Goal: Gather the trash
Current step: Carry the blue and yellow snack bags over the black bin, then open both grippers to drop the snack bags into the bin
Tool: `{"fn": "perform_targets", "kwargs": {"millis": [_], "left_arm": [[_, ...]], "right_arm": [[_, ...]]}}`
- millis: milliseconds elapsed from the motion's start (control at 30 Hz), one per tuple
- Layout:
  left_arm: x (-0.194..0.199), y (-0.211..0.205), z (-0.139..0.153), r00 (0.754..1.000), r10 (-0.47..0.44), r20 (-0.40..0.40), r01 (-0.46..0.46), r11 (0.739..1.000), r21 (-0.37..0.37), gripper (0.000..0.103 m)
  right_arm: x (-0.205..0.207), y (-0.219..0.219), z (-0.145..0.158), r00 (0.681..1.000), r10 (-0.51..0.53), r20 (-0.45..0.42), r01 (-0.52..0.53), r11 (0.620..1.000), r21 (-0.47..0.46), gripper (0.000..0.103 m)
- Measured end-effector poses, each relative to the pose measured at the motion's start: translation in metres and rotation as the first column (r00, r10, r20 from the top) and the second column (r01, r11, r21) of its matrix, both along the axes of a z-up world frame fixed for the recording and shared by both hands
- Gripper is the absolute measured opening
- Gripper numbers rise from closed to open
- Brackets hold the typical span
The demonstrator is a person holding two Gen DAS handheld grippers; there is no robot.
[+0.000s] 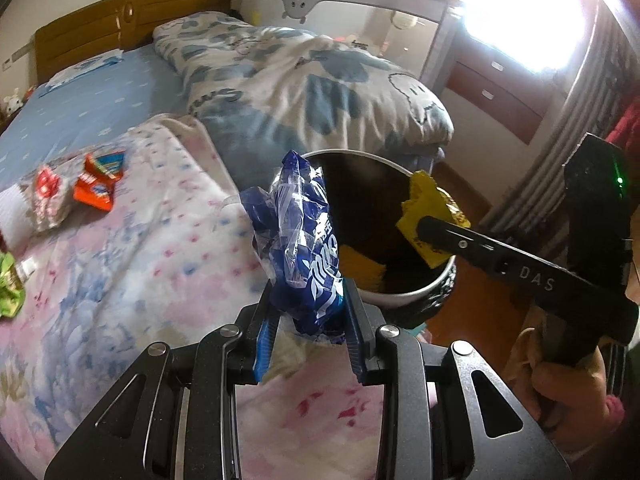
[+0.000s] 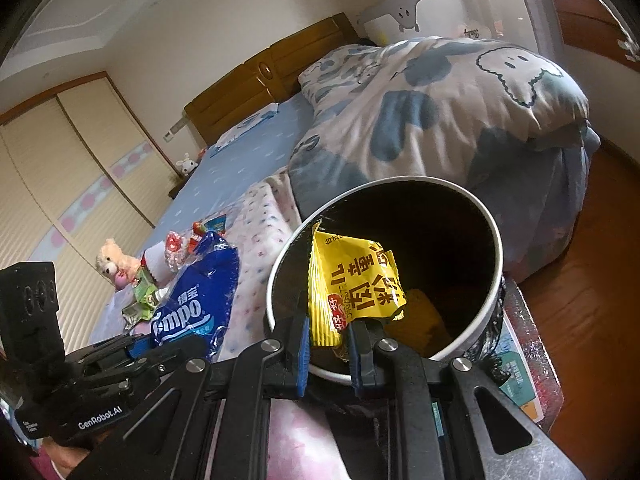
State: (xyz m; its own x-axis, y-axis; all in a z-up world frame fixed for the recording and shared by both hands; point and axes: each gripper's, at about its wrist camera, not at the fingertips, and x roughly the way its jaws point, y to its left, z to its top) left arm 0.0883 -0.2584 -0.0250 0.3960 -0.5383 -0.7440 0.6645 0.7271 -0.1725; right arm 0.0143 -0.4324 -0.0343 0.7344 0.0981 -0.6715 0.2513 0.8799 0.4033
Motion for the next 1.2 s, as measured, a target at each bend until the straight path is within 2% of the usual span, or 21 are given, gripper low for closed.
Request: {"fn": "perform_targets", "kwargs": {"millis": [567, 667, 800, 867, 933, 1000, 1200], "left_arm": [[0.024, -0.047, -0.01, 0.996, -0.062, -0.061, 0.062, 0.998, -0.008, 0.031], [0.026, -0.049, -0.011, 0.996, -0.062, -0.062, 0.062, 0.998, -0.004, 0.036], [0.029, -0.048, -0.015, 0.996, -0.051, -0.069, 0.051, 0.999, 0.0, 0.05], [0.031, -0.045, -0.017, 0.996, -0.045, -0.076, 0.044, 0.999, -0.003, 0.054], [0.031, -0.041, -0.019, 0.996, -0.037, -0.078, 0.037, 0.999, -0.003, 0.063], [0.03, -0.035, -0.02, 0.997, -0.024, -0.077, 0.024, 1.0, -0.004, 0.064], [0.027, -0.015, -0.022, 0.996, 0.016, -0.082, -0.018, 1.0, -0.018, 0.065]], "right_arm": [[0.018, -0.024, -0.004, 1.0, -0.003, -0.025, 0.003, 1.0, -0.002, 0.016], [0.022, -0.027, -0.007, 0.999, -0.005, -0.037, 0.005, 1.0, 0.007, 0.019], [0.026, -0.032, -0.011, 0.998, -0.011, -0.055, 0.012, 1.0, 0.016, 0.02], [0.026, -0.035, -0.013, 0.998, -0.019, -0.063, 0.02, 1.0, 0.022, 0.023], [0.026, -0.038, -0.014, 0.998, -0.026, -0.059, 0.028, 0.999, 0.033, 0.036], [0.025, -0.039, -0.015, 0.998, -0.034, -0.054, 0.036, 0.998, 0.043, 0.044], [0.02, -0.036, -0.012, 0.998, -0.043, -0.036, 0.045, 0.997, 0.056, 0.047]]}}
